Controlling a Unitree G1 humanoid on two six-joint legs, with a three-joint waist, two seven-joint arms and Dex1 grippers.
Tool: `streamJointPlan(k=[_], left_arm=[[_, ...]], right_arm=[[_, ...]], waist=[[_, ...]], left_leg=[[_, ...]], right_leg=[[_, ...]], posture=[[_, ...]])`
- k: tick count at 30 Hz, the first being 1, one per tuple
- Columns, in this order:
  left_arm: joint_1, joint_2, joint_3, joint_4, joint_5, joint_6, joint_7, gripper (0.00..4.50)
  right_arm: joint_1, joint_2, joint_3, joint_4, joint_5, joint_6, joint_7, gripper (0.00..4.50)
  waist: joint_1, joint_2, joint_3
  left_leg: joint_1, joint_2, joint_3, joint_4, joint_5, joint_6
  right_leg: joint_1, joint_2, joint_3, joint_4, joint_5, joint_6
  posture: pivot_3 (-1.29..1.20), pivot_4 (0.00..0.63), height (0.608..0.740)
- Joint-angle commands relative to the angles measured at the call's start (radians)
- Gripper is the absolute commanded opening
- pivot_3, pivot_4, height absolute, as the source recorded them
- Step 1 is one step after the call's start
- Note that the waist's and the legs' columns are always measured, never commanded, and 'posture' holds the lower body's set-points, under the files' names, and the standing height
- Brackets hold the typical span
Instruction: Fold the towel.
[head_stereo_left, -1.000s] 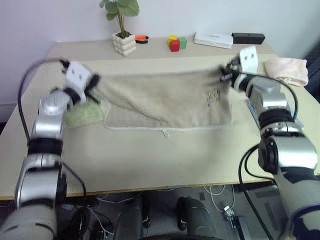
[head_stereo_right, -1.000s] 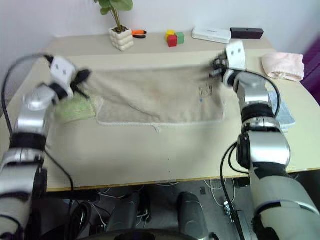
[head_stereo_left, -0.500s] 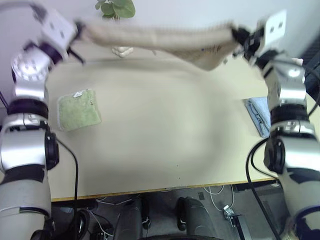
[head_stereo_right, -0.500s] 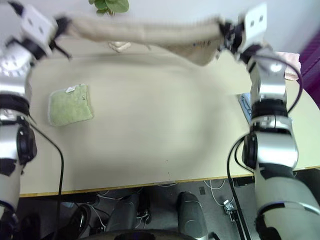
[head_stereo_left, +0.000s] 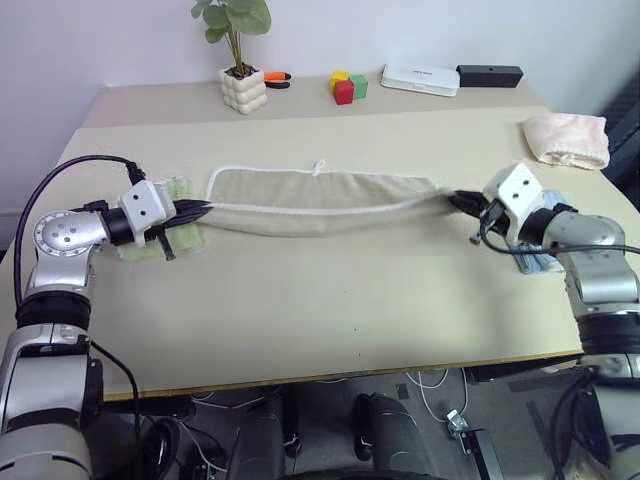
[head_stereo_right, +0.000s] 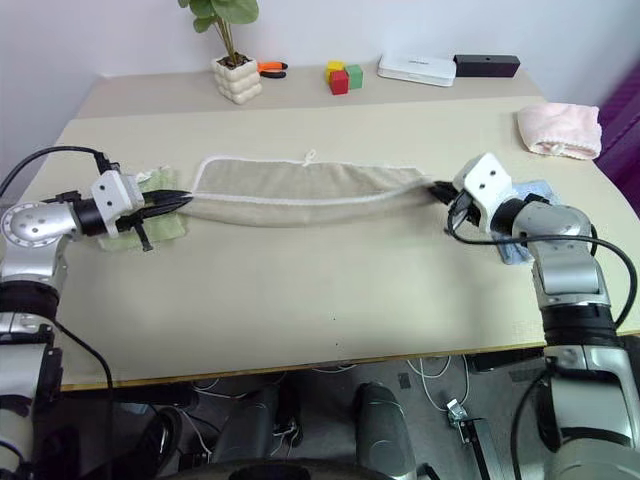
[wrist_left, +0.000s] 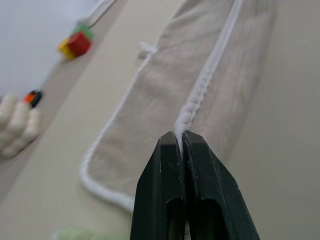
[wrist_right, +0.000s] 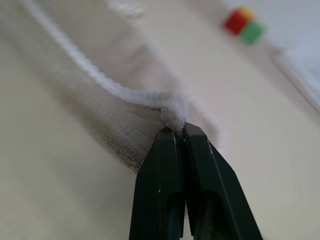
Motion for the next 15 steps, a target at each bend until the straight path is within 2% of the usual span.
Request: streamJointPlan(k=[1, 3, 6, 15], left_arm=[[0.035, 0.011, 0.026, -0.109, -0.04, 0.043, -0.005, 0.0], [0.066, 0.006, 0.03, -0.161, -0.047, 0.067, 0.004, 0.0], [0.102, 0.01, 0.037, -0.212, -0.054, 0.091, 0.012, 0.0], [0.123, 0.014, 0.049, -0.257, -0.054, 0.121, 0.023, 0.0]], right_arm=[[0.029, -0.048, 0.055, 0.016, -0.07, -0.083, 0.04, 0.94], [0.037, -0.069, 0.096, 0.057, -0.14, -0.139, 0.025, 1.89], [0.032, -0.072, 0.089, 0.036, -0.091, -0.061, 0.078, 3.42], [-0.059, -0.068, 0.058, -0.001, -0.008, 0.091, 0.14, 3.42]], waist=[[0.001, 0.0, 0.0], [0.0, 0.0, 0.0], [0.0, 0.0, 0.0], [0.008, 0.0, 0.0]], left_leg=[[0.0, 0.0, 0.0, 0.0, 0.0, 0.0], [0.0, 0.0, 0.0, 0.001, 0.0, 0.0], [0.001, 0.0, 0.0, 0.0, 0.0, 0.0], [0.001, 0.0, -0.003, 0.001, 0.0, 0.0]], right_leg=[[0.0, 0.0, 0.0, 0.0, 0.0, 0.0], [0.0, 0.0, 0.0, 0.0, 0.0, 0.0], [0.0, 0.0, 0.0, 0.0, 0.0, 0.0], [0.001, 0.0, 0.0, 0.0, 0.0, 0.0]], posture=[[0.0, 0.15, 0.74], [0.0, 0.15, 0.74], [0.0, 0.15, 0.74], [0.0, 0.15, 0.74]])
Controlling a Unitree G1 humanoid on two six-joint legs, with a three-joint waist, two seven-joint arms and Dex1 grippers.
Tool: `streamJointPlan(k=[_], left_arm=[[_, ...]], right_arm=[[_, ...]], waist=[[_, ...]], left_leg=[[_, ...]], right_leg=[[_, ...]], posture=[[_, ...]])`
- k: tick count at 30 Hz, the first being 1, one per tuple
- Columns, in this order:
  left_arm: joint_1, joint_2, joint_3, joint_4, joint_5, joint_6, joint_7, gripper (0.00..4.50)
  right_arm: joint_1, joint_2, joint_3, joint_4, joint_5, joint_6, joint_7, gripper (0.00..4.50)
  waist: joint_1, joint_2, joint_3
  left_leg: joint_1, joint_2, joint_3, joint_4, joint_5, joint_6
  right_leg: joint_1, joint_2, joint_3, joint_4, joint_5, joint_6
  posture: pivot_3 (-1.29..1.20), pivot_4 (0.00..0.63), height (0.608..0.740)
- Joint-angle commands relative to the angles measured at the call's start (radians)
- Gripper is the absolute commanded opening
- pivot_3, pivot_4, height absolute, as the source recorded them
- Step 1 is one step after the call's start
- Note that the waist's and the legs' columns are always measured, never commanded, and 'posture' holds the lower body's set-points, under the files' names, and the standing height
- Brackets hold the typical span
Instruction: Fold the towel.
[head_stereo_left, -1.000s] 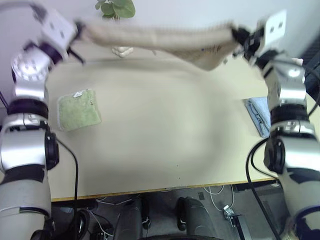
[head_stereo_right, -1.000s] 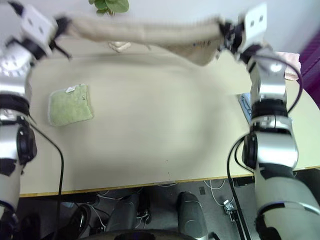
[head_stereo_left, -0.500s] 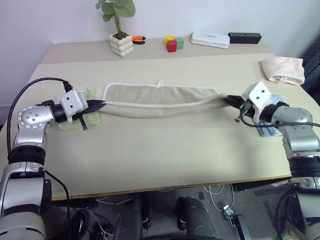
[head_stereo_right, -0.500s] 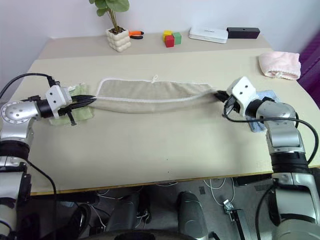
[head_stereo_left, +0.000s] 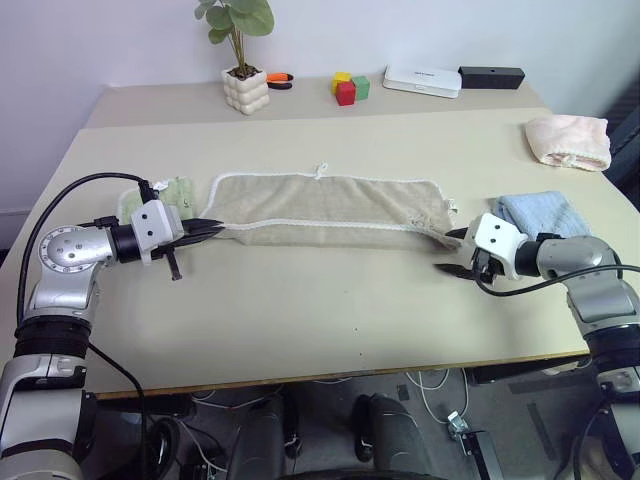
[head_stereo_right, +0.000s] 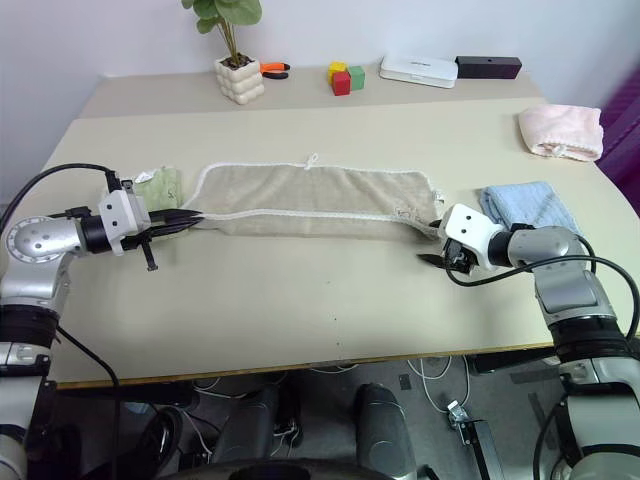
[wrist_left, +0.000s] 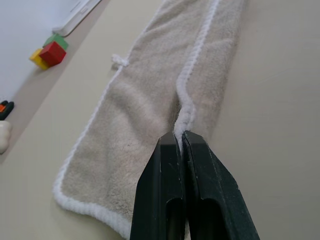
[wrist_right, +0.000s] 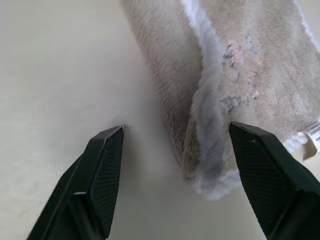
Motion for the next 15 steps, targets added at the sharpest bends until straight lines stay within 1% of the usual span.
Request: streamJointPlan(k=[1, 5, 6, 8, 13, 15], left_arm=[[-0.001, 0.013, 0.03, -0.036, -0.021, 0.003, 0.01, 0.0], [0.005, 0.007, 0.029, -0.054, -0.02, 0.008, 0.014, 0.0], [0.008, 0.007, 0.029, -0.059, -0.021, 0.011, 0.015, 0.0], [0.014, 0.007, 0.03, -0.068, -0.023, 0.015, 0.015, 0.0], [0.073, 0.028, 0.033, -0.115, -0.041, 0.047, -0.016, 0.0], [0.099, 0.037, 0.035, -0.128, -0.042, 0.048, -0.023, 0.0]], right_arm=[[-0.057, -0.001, -0.031, -0.042, 0.052, 0.077, 0.026, 3.42], [-0.099, 0.022, -0.014, -0.012, 0.068, 0.167, 0.037, 3.42], [-0.103, 0.026, -0.01, -0.009, 0.074, 0.184, 0.048, 3.2], [-0.105, 0.031, -0.01, -0.011, 0.079, 0.21, 0.058, 2.56], [-0.106, 0.023, 0.014, -0.005, 0.054, 0.23, 0.077, 0.02], [-0.109, 0.015, 0.02, -0.012, 0.042, 0.225, 0.084, 0.02]], waist=[[0.005, 0.0, 0.0], [0.012, 0.0, 0.0], [0.014, 0.0, 0.0], [0.018, 0.0, 0.0], [0.015, 0.0, 0.0], [0.014, 0.0, 0.0]], left_leg=[[0.0, 0.0, 0.0, 0.0, 0.0, 0.0], [0.0, 0.0, 0.0, 0.0, 0.0, 0.0], [0.0, 0.0, 0.0, 0.0, 0.0, 0.0], [0.0, 0.0, -0.001, 0.0, 0.0, 0.0], [0.0, 0.0, -0.001, 0.0, 0.0, 0.0], [0.0, 0.0, -0.001, 0.0, 0.0, 0.0]], right_leg=[[0.0, 0.0, 0.0, 0.0, 0.0, 0.0], [0.0, 0.0, 0.0, 0.0, 0.0, 0.0], [0.0, 0.0, 0.0, 0.0, 0.0, 0.0], [0.0, 0.0, 0.0, 0.0, 0.0, 0.0], [0.0, 0.0, 0.0, 0.0, 0.0, 0.0], [-0.001, 0.0, 0.0, 0.0, 0.0, 0.0]], posture=[[0.0, 0.15, 0.74], [0.0, 0.15, 0.74], [0.0, 0.15, 0.74], [0.0, 0.15, 0.74], [0.0, 0.15, 0.74], [0.0, 0.15, 0.74]])
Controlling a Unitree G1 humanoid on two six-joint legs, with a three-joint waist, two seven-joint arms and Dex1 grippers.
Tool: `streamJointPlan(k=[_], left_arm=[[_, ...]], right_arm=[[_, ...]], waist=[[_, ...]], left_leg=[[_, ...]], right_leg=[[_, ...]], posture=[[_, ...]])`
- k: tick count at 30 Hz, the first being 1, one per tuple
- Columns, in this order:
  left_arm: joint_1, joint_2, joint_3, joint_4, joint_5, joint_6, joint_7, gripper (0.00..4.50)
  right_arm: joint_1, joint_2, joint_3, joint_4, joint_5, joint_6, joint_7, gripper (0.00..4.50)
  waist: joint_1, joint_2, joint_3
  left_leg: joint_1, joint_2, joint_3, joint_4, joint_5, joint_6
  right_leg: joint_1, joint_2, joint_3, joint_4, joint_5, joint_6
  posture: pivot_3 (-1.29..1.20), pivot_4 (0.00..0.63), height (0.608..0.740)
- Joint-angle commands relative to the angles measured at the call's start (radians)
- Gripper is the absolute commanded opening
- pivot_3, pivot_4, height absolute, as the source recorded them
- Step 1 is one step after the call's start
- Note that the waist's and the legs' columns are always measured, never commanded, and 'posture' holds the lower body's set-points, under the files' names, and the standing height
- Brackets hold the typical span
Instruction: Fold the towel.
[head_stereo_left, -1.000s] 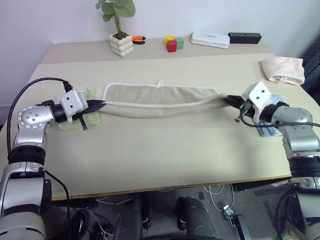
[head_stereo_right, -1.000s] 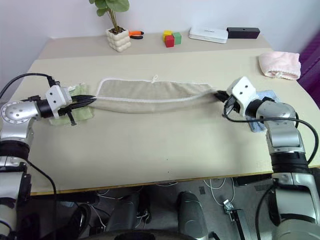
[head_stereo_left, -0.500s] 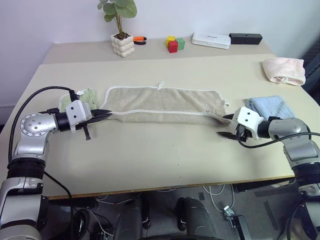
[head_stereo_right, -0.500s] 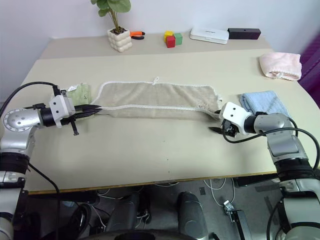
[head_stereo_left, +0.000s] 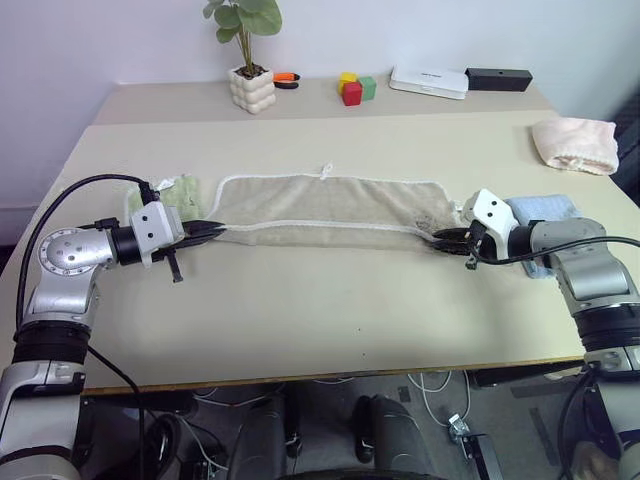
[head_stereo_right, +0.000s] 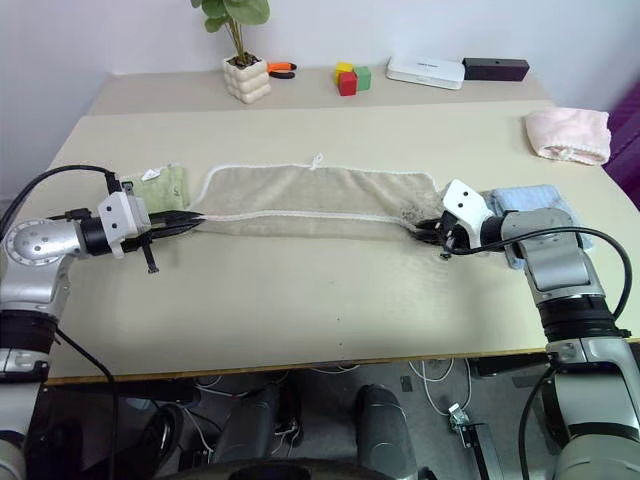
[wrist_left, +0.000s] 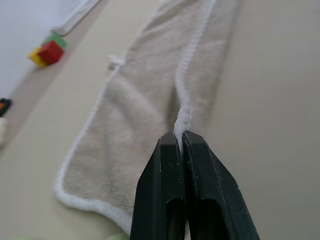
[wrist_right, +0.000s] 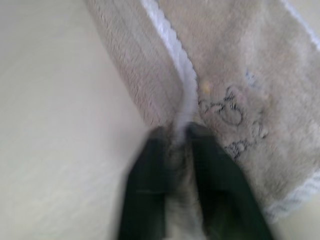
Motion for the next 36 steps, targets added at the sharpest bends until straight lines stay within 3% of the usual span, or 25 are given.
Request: streamJointPlan(k=[1, 14, 26, 30, 36], left_arm=[[0.03, 0.034, 0.033, -0.042, -0.023, 0.0, -0.015, 0.0], [0.112, 0.09, 0.05, -0.067, -0.032, -0.044, -0.073, 0.0], [0.297, 0.15, 0.1, -0.193, -0.134, 0.049, -0.161, 0.0], [0.279, 0.14, 0.108, -0.186, -0.14, 0.066, -0.146, 0.0], [0.085, 0.081, 0.098, -0.051, -0.106, 0.041, -0.084, 0.0]], right_arm=[[-0.027, -0.027, 0.001, -0.024, -0.008, -0.002, 0.02, 0.02], [0.042, -0.159, -0.022, -0.171, 0.06, 0.105, 0.186, 0.02], [0.284, -0.325, -0.099, -0.415, 0.227, 0.342, 0.293, 0.02], [0.293, -0.331, -0.111, -0.411, 0.241, 0.346, 0.273, 0.02], [0.12, -0.256, -0.086, -0.242, 0.184, 0.233, 0.186, 0.02]], waist=[[0.0, 0.0, 0.0], [0.001, 0.0, 0.0], [0.004, 0.0, 0.0], [0.003, 0.0, 0.0], [0.004, 0.0, 0.0]], left_leg=[[0.0, 0.0, 0.0, 0.0, 0.0, 0.0], [0.0, 0.0, -0.001, 0.0, 0.0, 0.0], [-0.001, 0.002, -0.002, 0.0, -0.004, 0.006], [-0.001, 0.002, -0.003, 0.0, -0.005, 0.007], [-0.002, 0.0, -0.002, 0.001, -0.005, 0.007]], right_leg=[[0.0, 0.0, 0.0, 0.0, 0.0, 0.0], [-0.001, -0.001, 0.0, 0.0, 0.0, 0.0], [-0.002, -0.002, 0.0, -0.001, -0.001, -0.003], [-0.003, -0.002, 0.0, -0.002, -0.001, -0.004], [-0.003, -0.002, -0.001, -0.002, 0.0, -0.005]], posture=[[0.0, 0.15, 0.74], [0.0, 0.15, 0.74], [0.0, 0.15, 0.74], [0.0, 0.15, 0.74], [0.0, 0.15, 0.74]])
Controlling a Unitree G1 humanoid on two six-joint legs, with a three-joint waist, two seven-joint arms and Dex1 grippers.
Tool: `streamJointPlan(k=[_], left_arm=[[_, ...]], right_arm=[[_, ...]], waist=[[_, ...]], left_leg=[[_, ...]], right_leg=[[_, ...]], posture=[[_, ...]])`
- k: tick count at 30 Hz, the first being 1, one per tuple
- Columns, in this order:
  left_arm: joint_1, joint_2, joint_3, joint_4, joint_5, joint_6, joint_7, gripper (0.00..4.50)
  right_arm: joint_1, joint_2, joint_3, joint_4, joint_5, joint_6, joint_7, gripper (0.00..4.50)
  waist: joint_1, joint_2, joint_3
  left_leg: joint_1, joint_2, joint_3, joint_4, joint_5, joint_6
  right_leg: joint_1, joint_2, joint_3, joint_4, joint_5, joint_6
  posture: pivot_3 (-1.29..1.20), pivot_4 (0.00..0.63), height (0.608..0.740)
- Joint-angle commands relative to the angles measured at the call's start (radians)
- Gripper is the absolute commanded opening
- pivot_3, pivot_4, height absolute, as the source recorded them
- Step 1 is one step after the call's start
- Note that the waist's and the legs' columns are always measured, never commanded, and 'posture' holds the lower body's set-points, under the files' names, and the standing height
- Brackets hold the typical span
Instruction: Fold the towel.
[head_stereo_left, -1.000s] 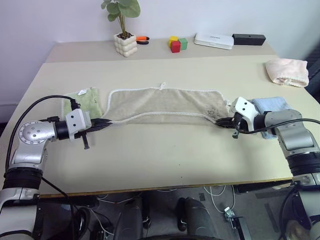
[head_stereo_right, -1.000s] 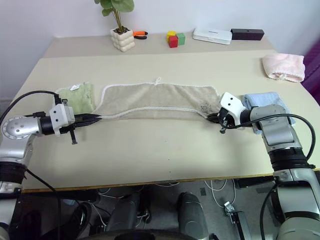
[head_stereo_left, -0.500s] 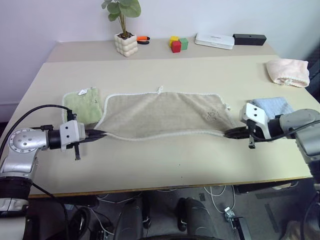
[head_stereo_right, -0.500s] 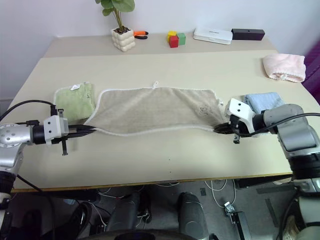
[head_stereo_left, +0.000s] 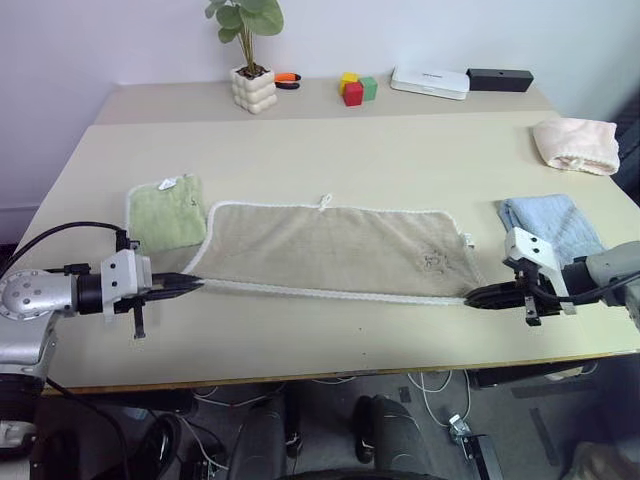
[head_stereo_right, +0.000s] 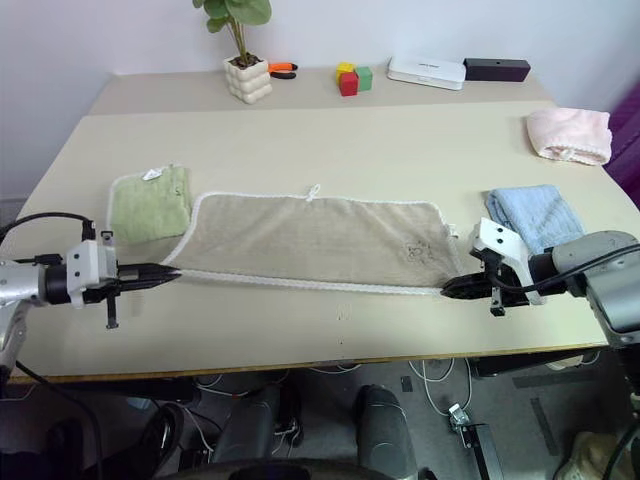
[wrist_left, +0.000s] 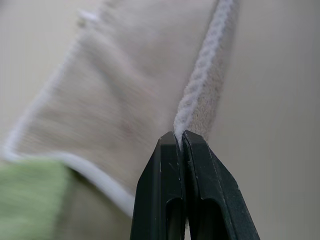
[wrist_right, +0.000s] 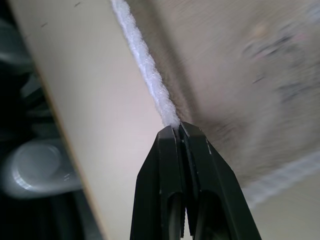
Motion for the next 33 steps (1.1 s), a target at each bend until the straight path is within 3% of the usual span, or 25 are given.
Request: streamJointPlan(k=[1, 7, 18, 33], left_arm=[[-0.096, -0.011, 0.014, 0.076, 0.02, -0.037, 0.026, 0.0], [-0.301, -0.074, -0.025, 0.311, 0.133, -0.166, 0.099, 0.0], [-0.556, -0.16, -0.105, 0.722, 0.347, -0.354, 0.353, 0.0], [-0.67, -0.228, -0.154, 0.905, 0.472, -0.309, 0.551, 0.0]], right_arm=[[-0.094, 0.023, -0.008, 0.09, -0.043, -0.093, -0.039, 0.02], [-0.278, 0.124, 0.035, 0.299, -0.128, -0.251, -0.11, 0.02], [-0.446, 0.25, 0.072, 0.636, -0.269, -0.484, -0.234, 0.02], [-0.545, 0.342, 0.073, 0.894, -0.359, -0.646, -0.373, 0.02]], waist=[[-0.001, 0.0, 0.0], [-0.002, 0.0, 0.0], [-0.006, 0.0, 0.0], [-0.007, 0.0, 0.0]], left_leg=[[0.0, 0.0, 0.0, 0.0, 0.0, 0.0], [0.0, -0.001, 0.006, -0.001, 0.004, -0.006], [0.0, -0.001, 0.007, 0.0, 0.004, -0.006], [0.0, -0.001, 0.008, -0.001, 0.004, -0.006]], right_leg=[[0.001, 0.0, 0.0, 0.0, 0.0, 0.001], [0.001, 0.001, 0.0, 0.0, 0.002, 0.003], [0.001, 0.002, 0.0, 0.001, 0.002, 0.004], [0.001, 0.002, 0.0, 0.002, 0.002, 0.004]], posture=[[0.0, 0.15, 0.74], [0.0, 0.15, 0.74], [0.0, 0.15, 0.74], [0.0, 0.15, 0.74]])
